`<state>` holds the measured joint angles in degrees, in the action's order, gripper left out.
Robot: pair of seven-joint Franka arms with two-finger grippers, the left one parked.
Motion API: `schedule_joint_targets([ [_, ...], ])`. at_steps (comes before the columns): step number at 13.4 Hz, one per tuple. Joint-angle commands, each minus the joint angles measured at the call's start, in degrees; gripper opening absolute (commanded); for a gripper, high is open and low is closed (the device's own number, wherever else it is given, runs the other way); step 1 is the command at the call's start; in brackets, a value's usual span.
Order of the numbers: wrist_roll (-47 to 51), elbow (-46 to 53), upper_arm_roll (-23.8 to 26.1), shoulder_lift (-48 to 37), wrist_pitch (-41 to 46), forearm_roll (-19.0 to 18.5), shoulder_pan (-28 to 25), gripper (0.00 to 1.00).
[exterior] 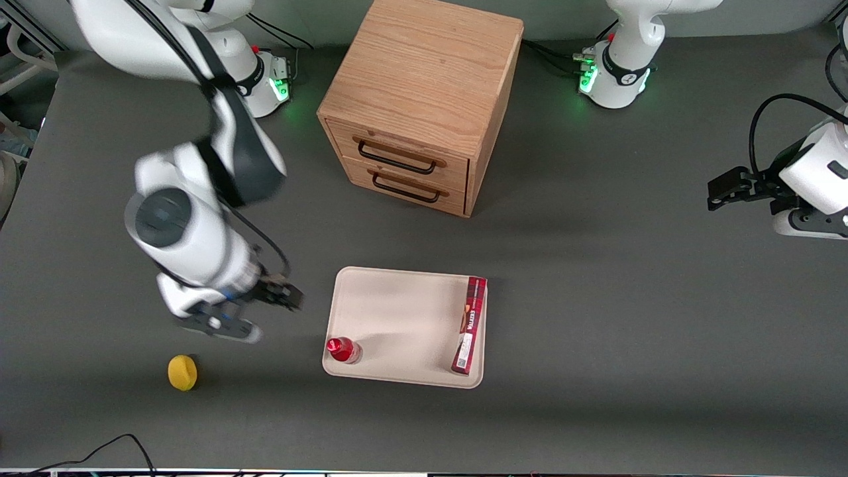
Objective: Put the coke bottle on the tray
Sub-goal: 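Open the right gripper and raise it away from the bottle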
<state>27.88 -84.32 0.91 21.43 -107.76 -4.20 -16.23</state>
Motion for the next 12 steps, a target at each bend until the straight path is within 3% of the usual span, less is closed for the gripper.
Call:
schedule_joint_targets([
  [1, -10.6, -19.9, 3.1, -19.3, 0.2, 2.7, 7.7, 1.00],
  [5, -20.6, -26.9, 3.1, -30.5, 6.1, 2.8, 13.7, 1.00],
  [12, -25.2, -25.1, 2.4, -31.4, 7.6, 2.8, 16.1, 1.00],
])
